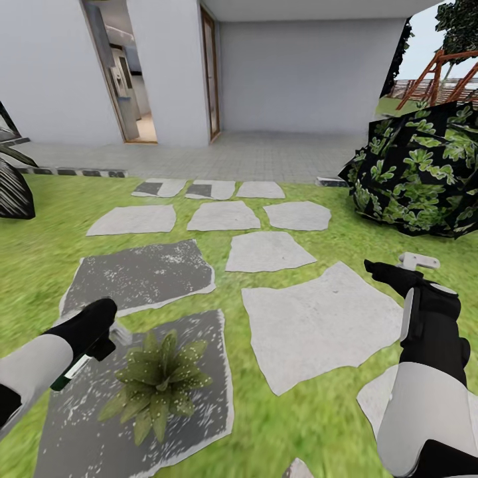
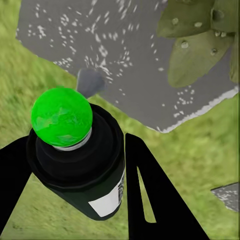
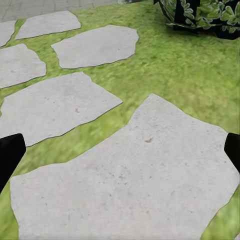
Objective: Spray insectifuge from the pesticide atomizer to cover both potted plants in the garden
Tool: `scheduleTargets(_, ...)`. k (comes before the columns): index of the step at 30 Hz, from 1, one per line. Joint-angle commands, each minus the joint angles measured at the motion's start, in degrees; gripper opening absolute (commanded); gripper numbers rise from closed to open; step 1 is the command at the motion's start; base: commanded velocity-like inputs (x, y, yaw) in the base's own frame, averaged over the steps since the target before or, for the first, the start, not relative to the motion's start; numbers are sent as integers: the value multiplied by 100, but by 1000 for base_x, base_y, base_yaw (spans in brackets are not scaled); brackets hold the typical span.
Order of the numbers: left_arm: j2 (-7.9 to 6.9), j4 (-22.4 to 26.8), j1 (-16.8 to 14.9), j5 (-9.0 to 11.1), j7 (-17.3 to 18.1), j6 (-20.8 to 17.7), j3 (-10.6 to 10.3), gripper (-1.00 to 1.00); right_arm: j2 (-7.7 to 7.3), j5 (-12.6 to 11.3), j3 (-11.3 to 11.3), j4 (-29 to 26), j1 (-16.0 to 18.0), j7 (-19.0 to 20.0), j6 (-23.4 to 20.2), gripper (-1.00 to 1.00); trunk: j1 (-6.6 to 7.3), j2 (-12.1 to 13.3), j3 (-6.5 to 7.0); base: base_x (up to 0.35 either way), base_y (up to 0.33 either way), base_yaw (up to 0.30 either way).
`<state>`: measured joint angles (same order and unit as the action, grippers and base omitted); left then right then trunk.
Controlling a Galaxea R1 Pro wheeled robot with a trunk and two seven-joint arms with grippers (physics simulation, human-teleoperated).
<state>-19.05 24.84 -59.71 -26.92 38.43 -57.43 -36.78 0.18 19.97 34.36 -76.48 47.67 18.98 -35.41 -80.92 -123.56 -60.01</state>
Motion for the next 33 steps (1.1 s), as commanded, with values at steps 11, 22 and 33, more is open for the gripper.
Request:
scheduleTargets(11,-2,12,546,-68,59,4,-29,-100,0,60,9,-8,5,53,-18,100,1,-2,-5,0,0,0)
scheduleTargets(22,-2,12,999,-68,59,4,-48,-100,0,60,9,-8,5,53,-18,100,1,-2,-5,0,0,0)
scheduleTargets(33,2,12,1773,-68,53,4,-65,-100,0,60,9,-8,5,53,-18,100,1,-2,-5,0,0,0)
